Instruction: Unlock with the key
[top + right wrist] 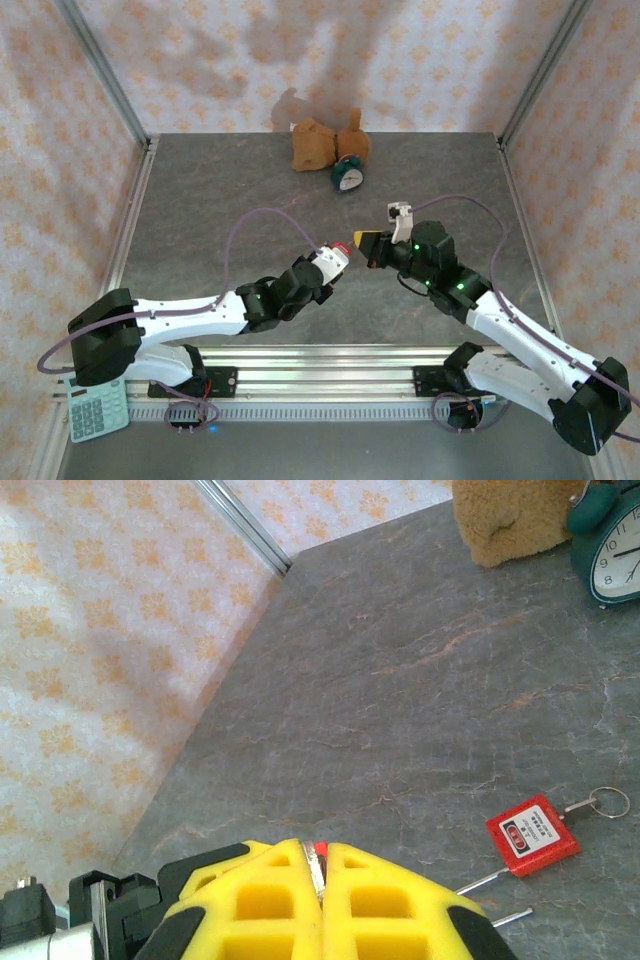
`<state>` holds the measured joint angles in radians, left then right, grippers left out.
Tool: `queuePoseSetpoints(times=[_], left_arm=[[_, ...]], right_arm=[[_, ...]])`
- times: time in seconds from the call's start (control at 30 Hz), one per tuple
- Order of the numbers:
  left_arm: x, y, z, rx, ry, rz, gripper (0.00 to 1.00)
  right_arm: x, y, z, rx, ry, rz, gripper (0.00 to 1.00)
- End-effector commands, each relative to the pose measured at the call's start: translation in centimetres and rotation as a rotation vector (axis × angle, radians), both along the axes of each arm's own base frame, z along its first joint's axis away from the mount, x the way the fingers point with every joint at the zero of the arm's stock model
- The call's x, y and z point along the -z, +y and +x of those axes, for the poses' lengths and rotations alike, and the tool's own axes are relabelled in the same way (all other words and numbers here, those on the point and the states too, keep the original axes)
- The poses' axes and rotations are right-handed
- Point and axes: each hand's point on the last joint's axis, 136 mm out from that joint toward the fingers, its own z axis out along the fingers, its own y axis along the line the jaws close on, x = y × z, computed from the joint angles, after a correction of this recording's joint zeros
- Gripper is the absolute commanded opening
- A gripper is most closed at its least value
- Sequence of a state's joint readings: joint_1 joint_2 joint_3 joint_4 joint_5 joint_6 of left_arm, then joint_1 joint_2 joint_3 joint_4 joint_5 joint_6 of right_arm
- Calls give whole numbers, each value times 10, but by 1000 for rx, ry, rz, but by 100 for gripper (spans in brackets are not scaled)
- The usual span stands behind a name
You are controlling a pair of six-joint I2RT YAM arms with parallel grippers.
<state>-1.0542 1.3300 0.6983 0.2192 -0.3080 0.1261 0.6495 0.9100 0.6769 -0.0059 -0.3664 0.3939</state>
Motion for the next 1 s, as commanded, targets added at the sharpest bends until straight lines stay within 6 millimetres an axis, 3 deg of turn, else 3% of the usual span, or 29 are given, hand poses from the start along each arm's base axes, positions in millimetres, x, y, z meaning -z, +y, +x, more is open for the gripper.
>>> queuePoseSetpoints(times=[0.0,0.97], left_arm=[[-20,-1,2,-20,-49,-49,28],[-37,-2,1,-26,-69,-74,26]], right_arm=[[-6,7,1,-14,-10,38,3],[28,17,2,-42,60,1,2]])
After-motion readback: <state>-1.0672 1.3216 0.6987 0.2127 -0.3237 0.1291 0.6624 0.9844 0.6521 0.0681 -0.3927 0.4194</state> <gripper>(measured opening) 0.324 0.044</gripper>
